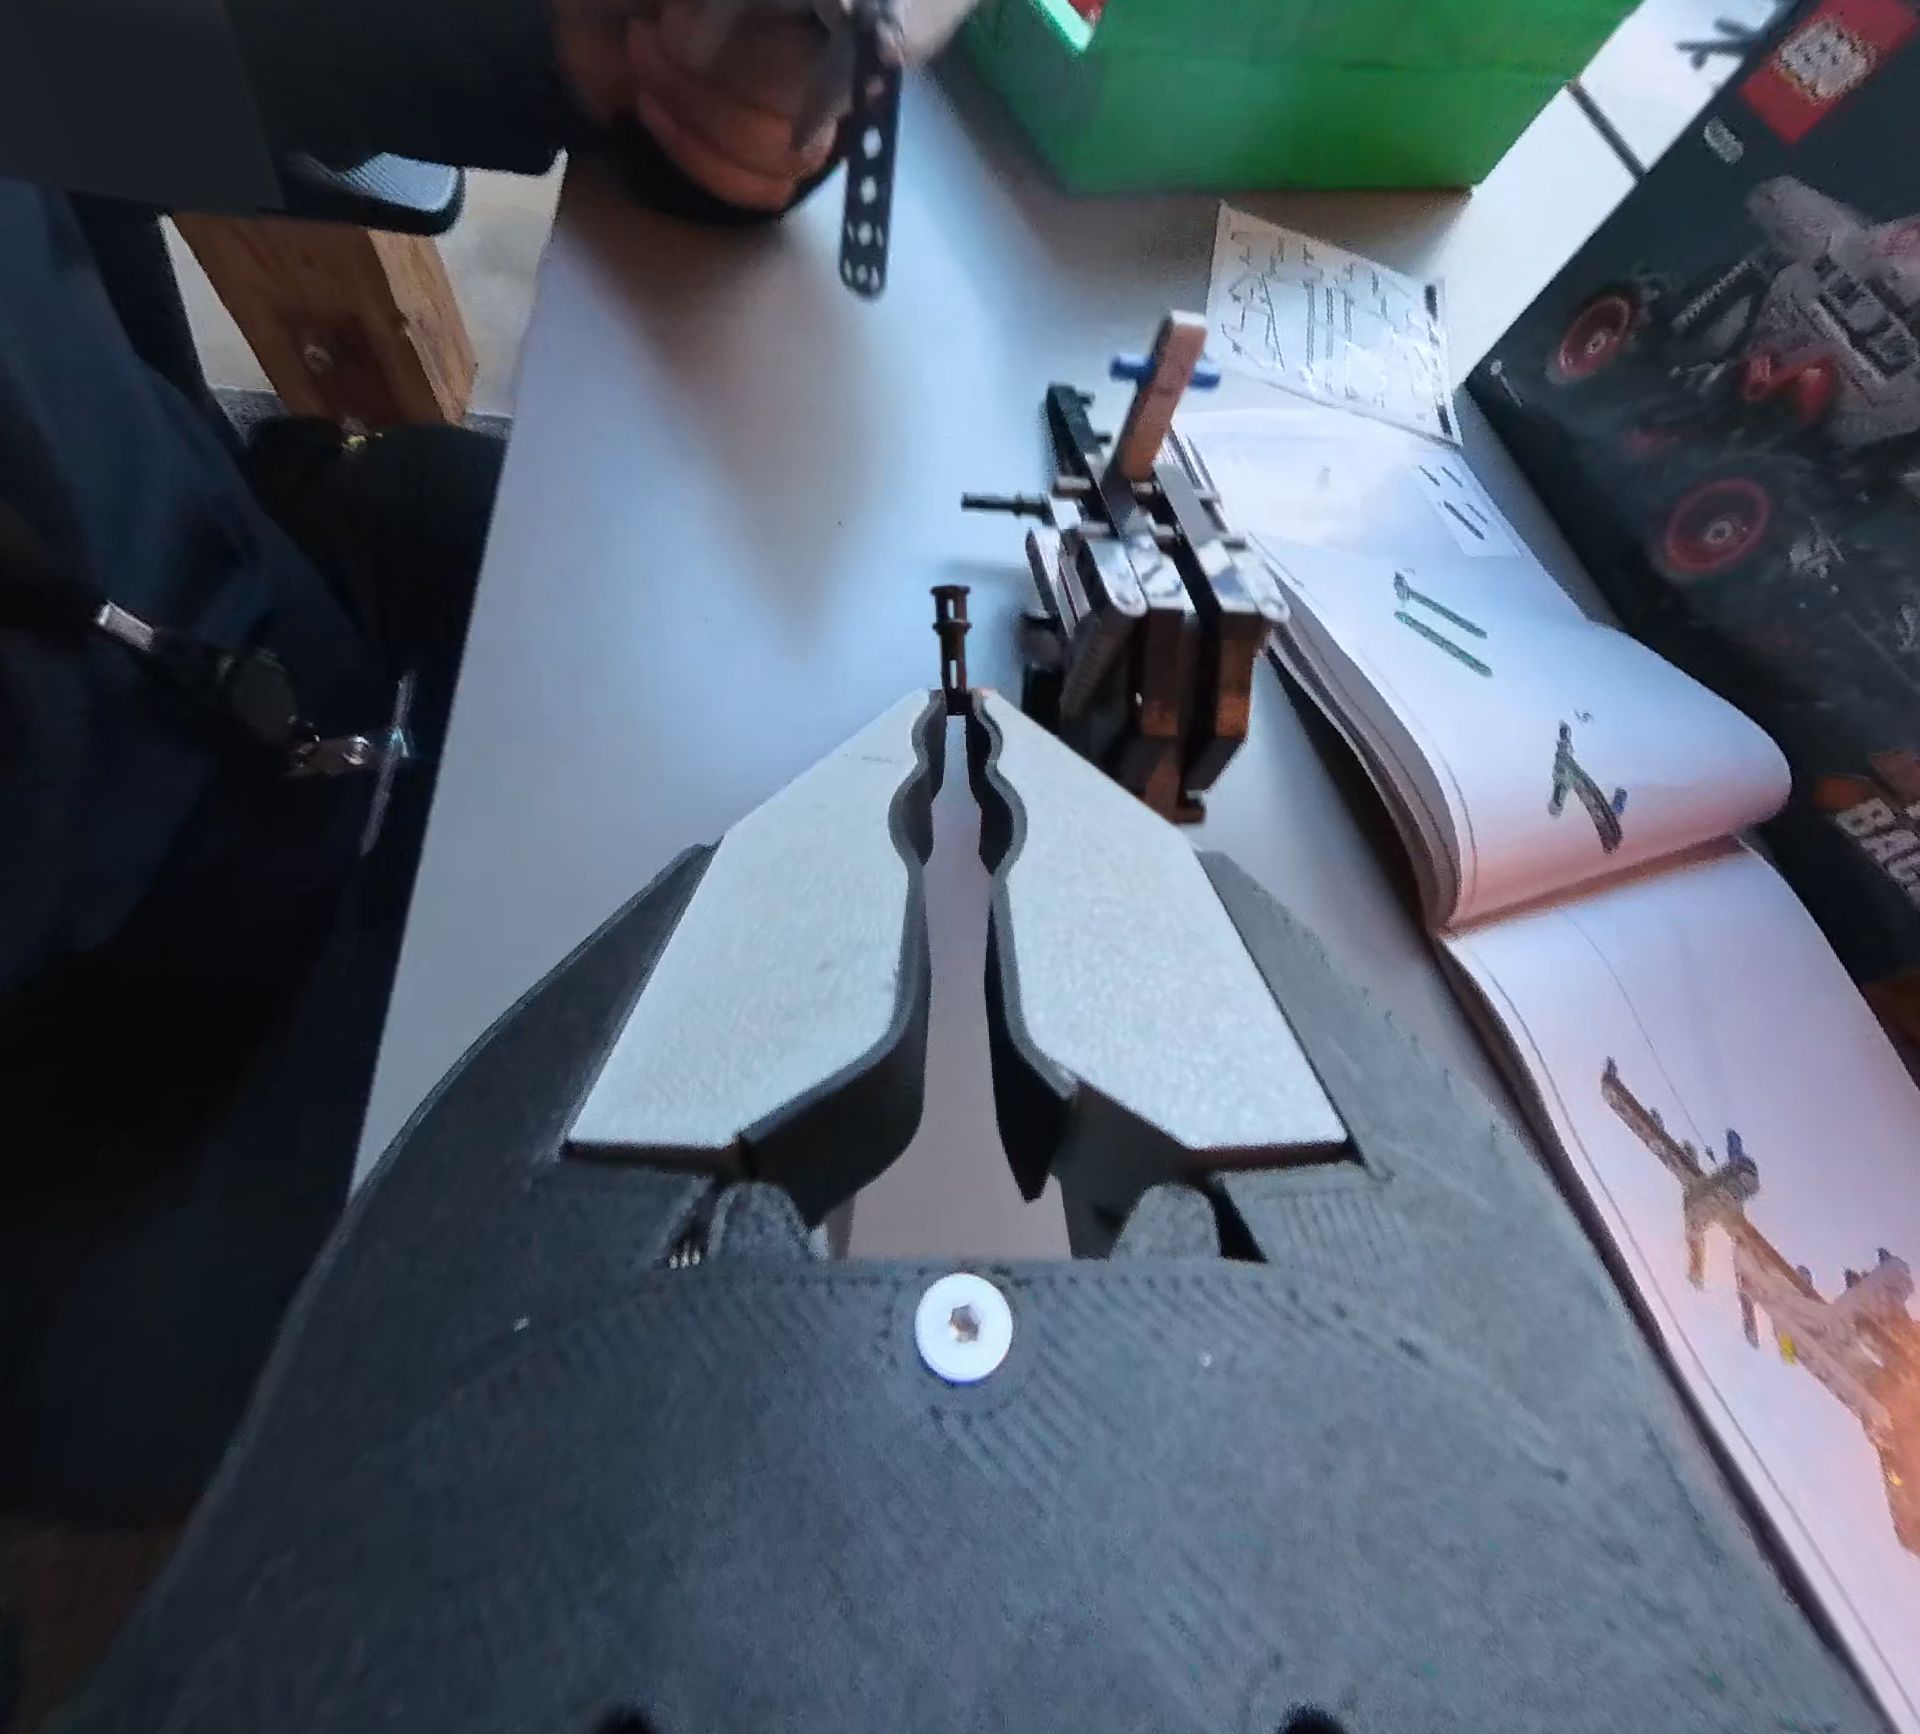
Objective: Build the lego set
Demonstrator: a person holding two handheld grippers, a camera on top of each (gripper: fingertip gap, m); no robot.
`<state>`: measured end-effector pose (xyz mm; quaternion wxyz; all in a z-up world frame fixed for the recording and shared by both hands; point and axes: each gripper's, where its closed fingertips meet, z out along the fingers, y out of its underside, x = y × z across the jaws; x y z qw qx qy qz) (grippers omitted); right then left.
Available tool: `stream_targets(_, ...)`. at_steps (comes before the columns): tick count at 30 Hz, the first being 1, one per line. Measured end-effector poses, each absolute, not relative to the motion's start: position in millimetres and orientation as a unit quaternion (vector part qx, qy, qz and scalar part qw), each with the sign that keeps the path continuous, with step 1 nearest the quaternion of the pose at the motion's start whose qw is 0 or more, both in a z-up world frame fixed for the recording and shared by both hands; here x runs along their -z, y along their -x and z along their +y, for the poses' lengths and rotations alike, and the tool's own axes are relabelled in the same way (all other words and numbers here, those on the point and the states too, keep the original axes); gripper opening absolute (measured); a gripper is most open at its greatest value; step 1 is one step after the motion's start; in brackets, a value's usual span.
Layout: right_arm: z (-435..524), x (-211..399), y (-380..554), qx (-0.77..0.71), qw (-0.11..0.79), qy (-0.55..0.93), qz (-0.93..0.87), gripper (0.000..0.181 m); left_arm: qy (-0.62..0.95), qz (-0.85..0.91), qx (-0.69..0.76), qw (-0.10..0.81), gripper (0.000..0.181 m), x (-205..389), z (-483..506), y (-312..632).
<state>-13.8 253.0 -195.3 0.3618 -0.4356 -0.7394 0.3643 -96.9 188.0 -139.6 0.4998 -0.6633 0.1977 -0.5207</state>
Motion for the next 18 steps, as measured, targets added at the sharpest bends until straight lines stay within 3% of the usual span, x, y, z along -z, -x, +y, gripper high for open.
stream_targets(6, 225.8, 188.2, 34.8, -0.375, 0.366, 0.405, -0.749, 0.001, 0.701, 0.198, 0.517, 0.449, 0.003, 155.9, 194.5, 87.5)
stream_targets(18, 210.8, 174.1, 47.7, -0.418, 0.368, 0.394, -0.731, 0.001, 0.706, 0.227, 0.514, 0.432, 0.003, 160.1, 188.9, 76.1)
